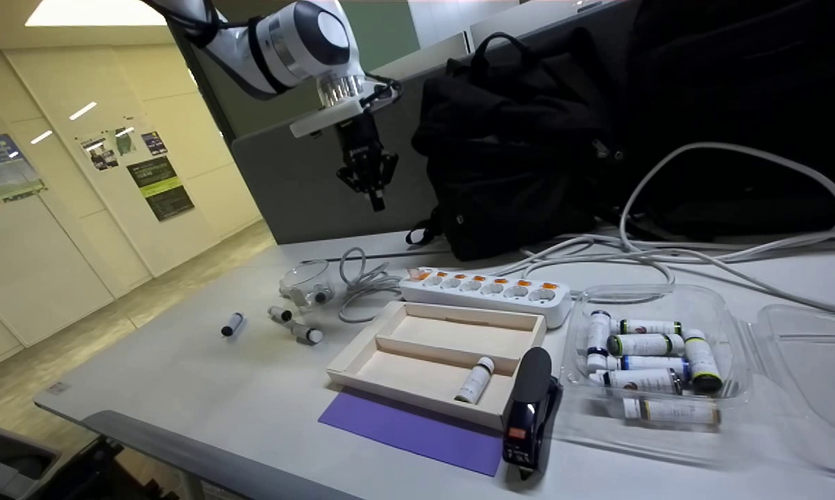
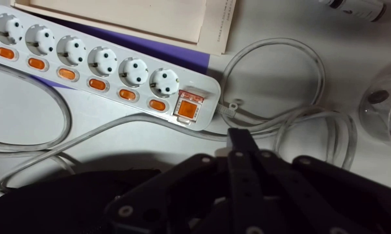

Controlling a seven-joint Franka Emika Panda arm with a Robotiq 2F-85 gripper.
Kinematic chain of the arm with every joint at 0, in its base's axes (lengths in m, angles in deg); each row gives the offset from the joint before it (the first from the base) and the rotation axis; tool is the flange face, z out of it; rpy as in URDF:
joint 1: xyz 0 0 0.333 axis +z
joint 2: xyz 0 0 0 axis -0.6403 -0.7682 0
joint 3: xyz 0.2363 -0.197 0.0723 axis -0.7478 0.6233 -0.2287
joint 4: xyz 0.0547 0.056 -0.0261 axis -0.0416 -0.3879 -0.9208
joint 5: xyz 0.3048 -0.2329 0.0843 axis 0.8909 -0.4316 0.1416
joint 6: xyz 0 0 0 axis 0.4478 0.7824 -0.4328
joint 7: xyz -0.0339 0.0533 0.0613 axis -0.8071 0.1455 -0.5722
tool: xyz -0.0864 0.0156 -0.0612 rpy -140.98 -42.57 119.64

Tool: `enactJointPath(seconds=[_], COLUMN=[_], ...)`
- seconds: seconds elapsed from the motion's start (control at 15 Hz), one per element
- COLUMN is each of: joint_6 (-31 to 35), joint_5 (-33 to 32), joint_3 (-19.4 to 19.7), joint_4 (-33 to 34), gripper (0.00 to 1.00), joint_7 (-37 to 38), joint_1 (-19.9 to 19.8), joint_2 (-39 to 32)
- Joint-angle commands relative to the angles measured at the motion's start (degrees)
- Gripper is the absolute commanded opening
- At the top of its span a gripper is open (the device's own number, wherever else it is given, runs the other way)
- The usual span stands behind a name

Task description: Turn on the main adapter switch

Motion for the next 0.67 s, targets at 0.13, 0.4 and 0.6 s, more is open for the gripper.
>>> enactJointPath(seconds=[0.13, 0.4, 0.6], joint_6=[1.4, 11.3, 13.5], joint_5=[-0.4, -0.7, -0.3], joint_3=[0.4, 2.3, 3.4], joint_4=[0.1, -0.2, 0.6], gripper=[0.00, 0.00, 0.00], joint_7=[1.2, 5.4, 7.3], joint_1=[0.2, 0.4, 0.5], joint_2=[-0.5, -2.8, -5.3])
